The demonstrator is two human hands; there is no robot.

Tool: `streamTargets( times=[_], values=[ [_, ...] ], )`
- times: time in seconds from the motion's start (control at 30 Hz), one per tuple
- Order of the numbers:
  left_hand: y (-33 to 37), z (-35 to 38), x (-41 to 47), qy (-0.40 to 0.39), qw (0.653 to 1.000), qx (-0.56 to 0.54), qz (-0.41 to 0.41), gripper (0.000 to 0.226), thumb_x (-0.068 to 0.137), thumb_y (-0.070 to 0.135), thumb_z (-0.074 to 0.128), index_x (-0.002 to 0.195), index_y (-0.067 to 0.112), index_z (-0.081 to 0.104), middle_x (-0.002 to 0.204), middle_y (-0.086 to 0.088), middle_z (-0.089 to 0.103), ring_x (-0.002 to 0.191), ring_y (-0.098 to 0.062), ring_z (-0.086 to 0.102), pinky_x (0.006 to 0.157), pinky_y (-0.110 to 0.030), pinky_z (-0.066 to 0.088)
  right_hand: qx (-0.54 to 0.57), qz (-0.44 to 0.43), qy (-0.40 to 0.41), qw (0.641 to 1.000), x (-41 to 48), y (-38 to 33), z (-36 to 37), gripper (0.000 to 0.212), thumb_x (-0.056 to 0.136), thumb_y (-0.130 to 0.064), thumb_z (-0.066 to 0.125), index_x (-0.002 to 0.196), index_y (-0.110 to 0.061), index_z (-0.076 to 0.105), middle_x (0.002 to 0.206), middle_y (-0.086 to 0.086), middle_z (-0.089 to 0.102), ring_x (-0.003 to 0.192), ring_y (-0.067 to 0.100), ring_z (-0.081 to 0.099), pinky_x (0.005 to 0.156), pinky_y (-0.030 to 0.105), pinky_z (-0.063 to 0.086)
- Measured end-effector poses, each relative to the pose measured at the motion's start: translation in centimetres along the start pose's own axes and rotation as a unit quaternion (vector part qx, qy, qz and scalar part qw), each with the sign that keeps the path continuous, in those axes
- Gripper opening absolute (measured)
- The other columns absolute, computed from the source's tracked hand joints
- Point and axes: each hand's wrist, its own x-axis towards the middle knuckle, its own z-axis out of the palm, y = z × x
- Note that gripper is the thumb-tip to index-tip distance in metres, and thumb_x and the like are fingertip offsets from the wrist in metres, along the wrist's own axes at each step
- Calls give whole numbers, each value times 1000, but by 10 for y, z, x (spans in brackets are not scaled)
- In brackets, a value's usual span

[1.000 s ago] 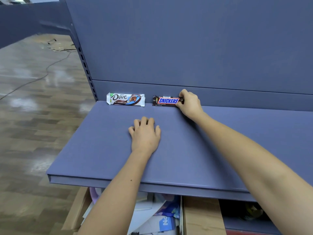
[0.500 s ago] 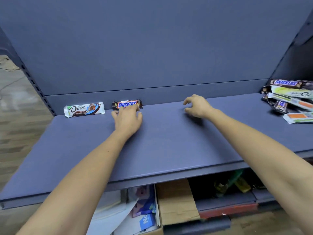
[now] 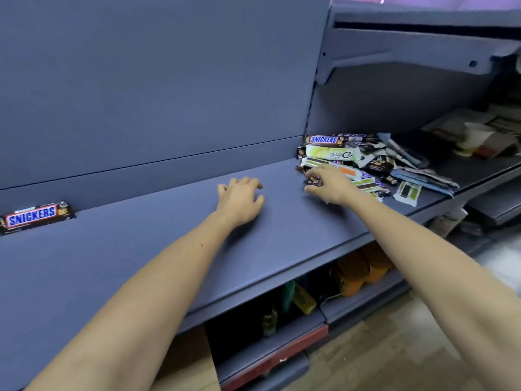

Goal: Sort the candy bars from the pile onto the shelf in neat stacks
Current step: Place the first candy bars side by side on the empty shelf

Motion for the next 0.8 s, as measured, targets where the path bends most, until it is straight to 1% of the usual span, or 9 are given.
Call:
streamTargets(
  times=[0.07,0.17,0.23,0.37,0.5,0.6,0.67,0.73,0.8],
  values=[
    [24,8,18,-1,1000,5,13,36,94,25,38,129,20,46,139,-1,45,127,-23,35,98,-37,23,-13,-9,-3,1000,-3,29,-14,36,84,-29,64,117,-14,60,112,5,56,113,26,50,91,31,38],
    [63,15,44,3,999,31,35,37,94,27,40,130,20,45,140,-2,43,127,-25,36,101,-39,23,-25,0,-33,999,-8,67,-37,55,84,-35,65,132,-14,50,135,7,51,126,24,45,101,32,35],
    [87,17,61,11,997,49,54,37,93,30,40,129,19,45,137,-3,45,125,-27,37,100,-41,25,-32,1,-50,998,-8,87,-49,61,84,-38,65,137,-16,45,143,4,44,131,22,40,105,31,32],
    [123,26,85,0,996,59,60,42,94,37,41,132,18,42,139,-5,43,125,-29,37,99,-43,27,-38,2,-95,995,0,110,-60,71,80,-45,67,141,-23,36,148,0,36,135,19,35,108,32,30],
    [136,42,95,-51,998,35,24,57,92,42,45,142,22,28,151,-3,27,132,-34,29,105,-47,26,-59,-17,-162,985,8,115,-56,81,78,-44,70,144,-23,28,148,2,31,135,21,33,110,32,28],
    [137,49,103,-88,993,72,21,66,92,48,42,148,29,11,157,3,11,138,-35,18,111,-49,20,-69,-28,-148,986,15,116,-50,79,74,-42,74,139,-23,33,139,4,38,125,23,41,103,34,36],
    [138,52,111,-108,989,104,17,67,93,52,37,148,33,3,158,4,5,141,-35,11,113,-50,16,-52,-31,-144,988,16,119,-48,72,72,-41,76,131,-23,39,131,4,43,116,22,46,98,34,40],
    [142,55,118,-121,985,119,14,67,93,54,34,148,36,0,159,5,3,142,-34,8,113,-51,12,-26,-41,-140,989,16,122,-47,64,70,-41,77,121,-22,43,123,4,47,108,21,48,93,34,42],
    [147,56,125,-119,983,136,11,66,93,56,34,148,37,3,157,2,9,141,-35,9,113,-50,13,-7,-49,-139,989,15,125,-47,56,70,-41,78,111,-23,44,116,4,49,103,20,48,87,33,42]
  ],
)
